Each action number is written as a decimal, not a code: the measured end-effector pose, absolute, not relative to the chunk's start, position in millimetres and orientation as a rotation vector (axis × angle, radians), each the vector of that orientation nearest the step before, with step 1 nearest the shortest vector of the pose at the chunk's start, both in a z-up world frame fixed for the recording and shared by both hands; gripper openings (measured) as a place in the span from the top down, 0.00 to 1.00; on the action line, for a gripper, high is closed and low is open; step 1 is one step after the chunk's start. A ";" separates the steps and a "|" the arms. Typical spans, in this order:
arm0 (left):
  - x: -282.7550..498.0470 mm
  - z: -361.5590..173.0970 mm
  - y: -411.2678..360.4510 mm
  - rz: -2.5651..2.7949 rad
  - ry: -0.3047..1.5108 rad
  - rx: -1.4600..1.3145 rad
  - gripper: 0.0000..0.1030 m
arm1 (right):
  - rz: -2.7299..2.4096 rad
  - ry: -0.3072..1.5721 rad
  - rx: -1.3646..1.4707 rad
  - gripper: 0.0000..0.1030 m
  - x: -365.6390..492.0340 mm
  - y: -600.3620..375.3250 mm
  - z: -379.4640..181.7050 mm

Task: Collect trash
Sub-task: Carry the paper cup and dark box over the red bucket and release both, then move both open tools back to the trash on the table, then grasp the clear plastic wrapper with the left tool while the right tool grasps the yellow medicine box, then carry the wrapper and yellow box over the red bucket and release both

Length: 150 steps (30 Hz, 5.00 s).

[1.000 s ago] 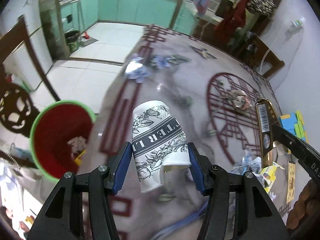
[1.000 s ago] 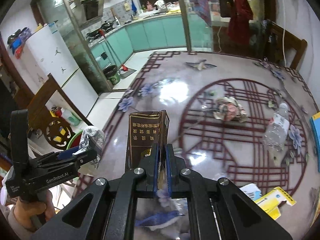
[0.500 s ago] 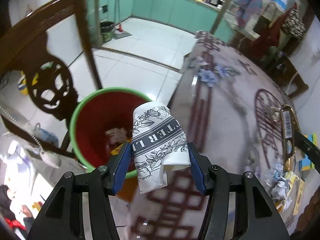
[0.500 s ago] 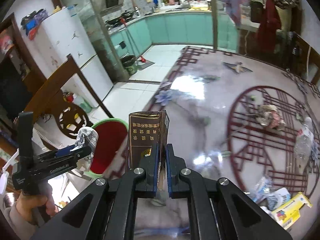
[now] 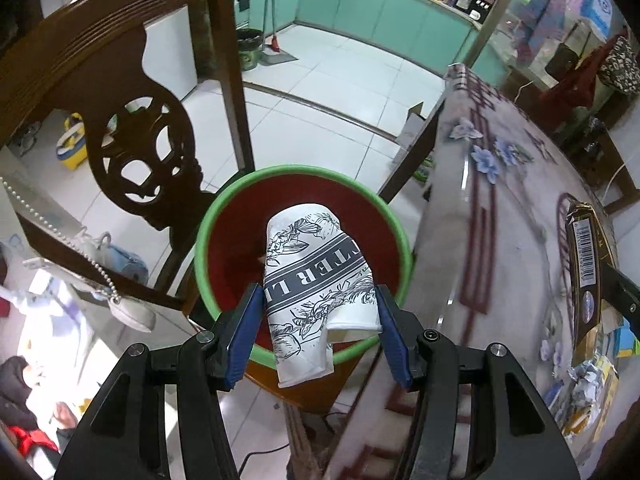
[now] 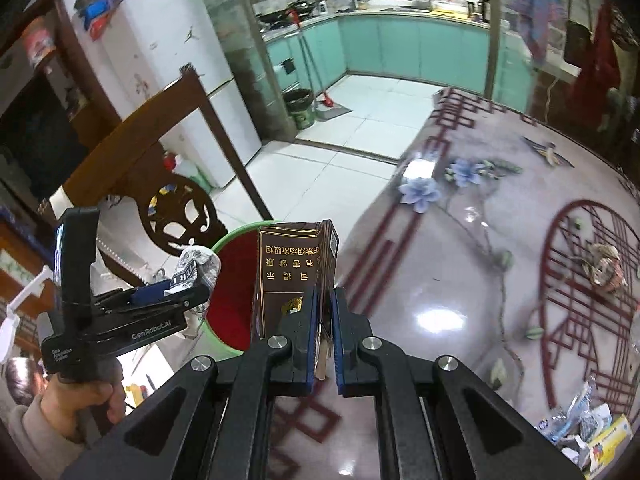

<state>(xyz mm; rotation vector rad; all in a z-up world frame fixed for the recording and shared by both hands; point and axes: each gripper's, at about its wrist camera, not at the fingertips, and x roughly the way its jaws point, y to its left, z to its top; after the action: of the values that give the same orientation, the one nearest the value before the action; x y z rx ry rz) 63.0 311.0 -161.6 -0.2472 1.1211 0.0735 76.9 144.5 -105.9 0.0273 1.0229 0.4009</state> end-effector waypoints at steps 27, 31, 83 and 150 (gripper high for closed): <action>94.1 -177.8 325.5 0.109 1.143 -0.271 0.21 | 0.470 1.040 0.047 0.56 113.7 175.8 -139.4; 93.6 -174.6 320.0 0.106 1.143 -0.274 0.21 | 0.454 1.034 0.070 0.55 112.4 166.2 -134.1; 29.2 -160.9 -78.3 -0.535 1.219 0.111 0.21 | -0.158 1.153 0.597 1.00 -25.0 -288.1 -167.3; 48.5 -117.6 137.0 -0.186 1.075 -0.101 0.87 | -0.016 1.032 0.453 0.57 20.7 -119.5 -81.6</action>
<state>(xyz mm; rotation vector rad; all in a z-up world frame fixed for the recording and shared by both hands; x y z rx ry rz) 48.5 137.0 -117.6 -0.1008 1.0748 -0.1855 20.7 -119.5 -81.6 0.4526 1.0321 -0.0159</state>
